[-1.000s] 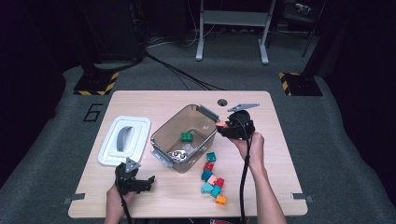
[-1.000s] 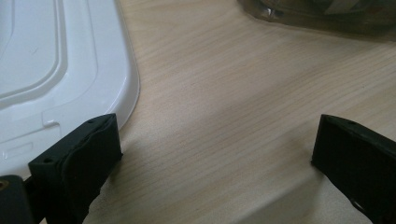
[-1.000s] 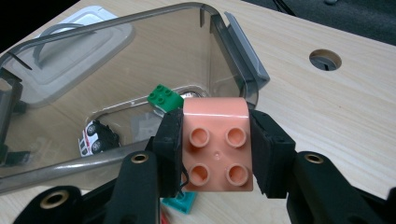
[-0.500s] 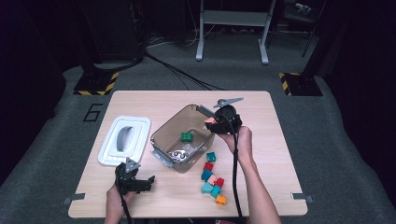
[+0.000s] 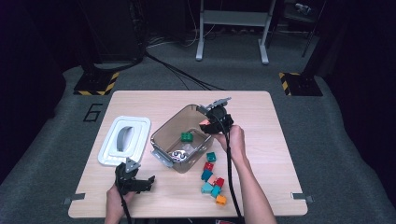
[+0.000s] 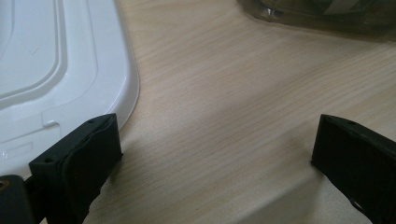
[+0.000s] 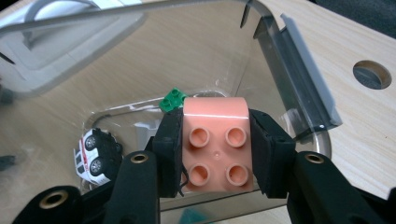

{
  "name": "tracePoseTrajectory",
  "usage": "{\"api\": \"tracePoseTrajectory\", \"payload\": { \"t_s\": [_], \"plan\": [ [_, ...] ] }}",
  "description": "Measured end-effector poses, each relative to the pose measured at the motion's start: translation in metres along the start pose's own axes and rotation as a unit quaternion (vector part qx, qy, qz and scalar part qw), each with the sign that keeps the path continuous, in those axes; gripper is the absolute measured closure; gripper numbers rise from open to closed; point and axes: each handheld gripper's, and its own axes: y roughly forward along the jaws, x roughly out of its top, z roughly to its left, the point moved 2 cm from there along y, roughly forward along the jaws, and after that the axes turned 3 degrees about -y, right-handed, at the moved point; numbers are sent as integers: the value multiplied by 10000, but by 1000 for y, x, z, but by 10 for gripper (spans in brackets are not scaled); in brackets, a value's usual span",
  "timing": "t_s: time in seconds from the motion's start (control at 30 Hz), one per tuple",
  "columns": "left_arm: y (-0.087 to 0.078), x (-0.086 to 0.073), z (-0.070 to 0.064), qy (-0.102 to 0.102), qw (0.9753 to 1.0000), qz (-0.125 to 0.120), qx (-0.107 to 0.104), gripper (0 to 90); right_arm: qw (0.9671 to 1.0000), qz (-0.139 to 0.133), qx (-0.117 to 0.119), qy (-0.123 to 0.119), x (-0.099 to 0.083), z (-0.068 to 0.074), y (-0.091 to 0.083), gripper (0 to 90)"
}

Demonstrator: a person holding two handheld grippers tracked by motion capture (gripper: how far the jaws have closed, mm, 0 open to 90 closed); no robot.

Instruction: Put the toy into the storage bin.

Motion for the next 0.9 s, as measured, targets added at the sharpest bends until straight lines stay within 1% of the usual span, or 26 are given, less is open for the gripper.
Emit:
{"api": "tracePoseTrajectory", "payload": {
  "t_s": [0.2,0.3,0.4,0.47,0.5,0.53,0.57,0.6,0.63,0.67,0.7,0.73,0.77,0.8,0.9],
  "plan": [
    [0,0,0,2,10000,0,2,12,9999,118,29,-8,-4,-1,6,585],
    [0,0,0,5,10000,1,2,12,10000,63,27,6,-5,-1,5,582],
    [0,0,0,3,10000,-1,4,13,10000,94,17,-23,-6,1,4,564],
    [0,0,0,1,10000,-4,3,12,9999,116,-26,-23,-6,1,3,517],
    [0,0,0,4,10000,-1,4,12,9999,120,-24,23,-6,1,2,461],
    [0,0,0,4,10000,-1,3,12,9999,103,-79,57,-7,1,1,426],
    [0,0,0,9,10000,0,4,13,9999,82,-72,82,-8,2,-1,396],
    [0,0,0,12,10000,3,3,13,10000,30,-49,73,-9,2,-4,346],
    [0,0,0,4,10000,-3,6,13,9999,-29,-70,114,-10,2,-7,306],
    [0,0,0,33,10000,15,0,13,9998,-69,-74,153,-12,2,-10,283],
    [0,0,0,5,10000,-4,7,13,9997,-172,-59,180,-14,2,-15,253],
    [0,0,0,26,10000,6,5,13,9995,-243,-64,208,-16,3,-19,232],
    [0,0,0,16,10000,11,1,13,9992,-284,-89,263,-19,4,-23,210],
    [0,0,0,9,10000,6,11,13,9990,-344,-77,263,-23,3,-26,189],
    [0,0,0,10,10000,6,13,13,9980,-423,-90,453,-36,3,-31,153]
  ]
}}
